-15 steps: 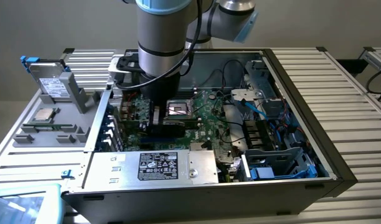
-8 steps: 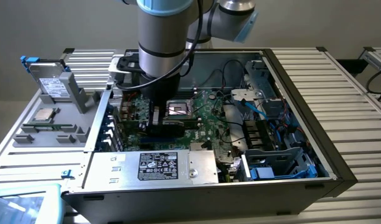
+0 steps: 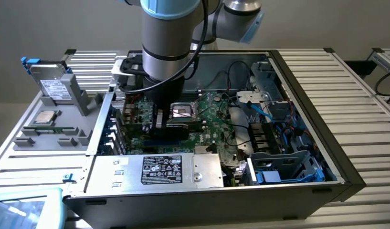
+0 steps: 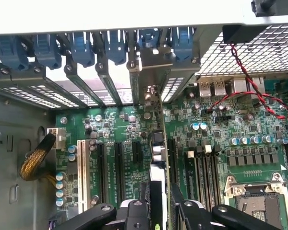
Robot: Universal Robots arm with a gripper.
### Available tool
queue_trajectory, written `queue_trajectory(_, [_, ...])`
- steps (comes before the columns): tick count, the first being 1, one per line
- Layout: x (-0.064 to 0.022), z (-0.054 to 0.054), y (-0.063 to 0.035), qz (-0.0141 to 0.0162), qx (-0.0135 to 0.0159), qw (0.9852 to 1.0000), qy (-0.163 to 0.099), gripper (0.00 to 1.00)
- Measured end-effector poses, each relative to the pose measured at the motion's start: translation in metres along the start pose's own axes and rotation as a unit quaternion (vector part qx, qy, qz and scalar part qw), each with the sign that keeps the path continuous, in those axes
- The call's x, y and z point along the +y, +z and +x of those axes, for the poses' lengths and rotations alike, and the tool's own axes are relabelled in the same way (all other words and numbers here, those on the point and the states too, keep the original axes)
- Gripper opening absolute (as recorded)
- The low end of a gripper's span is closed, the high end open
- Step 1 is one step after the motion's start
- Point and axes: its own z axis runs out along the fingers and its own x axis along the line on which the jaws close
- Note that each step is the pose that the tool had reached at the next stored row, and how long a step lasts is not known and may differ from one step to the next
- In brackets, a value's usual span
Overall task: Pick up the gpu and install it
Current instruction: 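Insert the gpu into the slot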
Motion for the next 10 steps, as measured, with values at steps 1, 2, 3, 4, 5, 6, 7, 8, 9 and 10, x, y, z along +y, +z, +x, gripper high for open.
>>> queue_trajectory(1, [-0.0002, 0.0, 0.0, 0.0, -0.0008, 1.0, 0.002, 0.27])
queue_trajectory(2, [-0.0004, 0.0, 0.0, 0.0001, -0.0015, 1.0, 0.004, 0.27])
queue_trajectory(3, [-0.0005, -0.0001, 0.0001, 0.0002, -0.0018, 1.0, 0.006, 0.27])
queue_trajectory(4, [-0.0005, 0.0, 0.0001, 0.0002, -0.0019, 1.0, 0.006, 0.27])
queue_trajectory(5, [-0.0006, 0.0005, 0.0001, 0.0002, -0.0019, 1.0, 0.006, 0.27])
queue_trajectory(6, [-0.0007, 0.0012, 0.0, 0.0002, -0.0019, 1.0, 0.006, 0.27])
queue_trajectory(7, [-0.0008, 0.0023, -0.0001, 0.0002, -0.0019, 1.0, 0.006, 0.27])
queue_trajectory(8, [-0.0008, 0.003, -0.0001, 0.0002, -0.0019, 1.0, 0.006, 0.27])
queue_trajectory(9, [-0.0008, 0.0034, -0.0001, 0.0002, -0.0018, 1.0, 0.005, 0.27])
queue_trajectory(10, [-0.0009, 0.0037, -0.0001, 0.0001, -0.0016, 1.0, 0.004, 0.27])
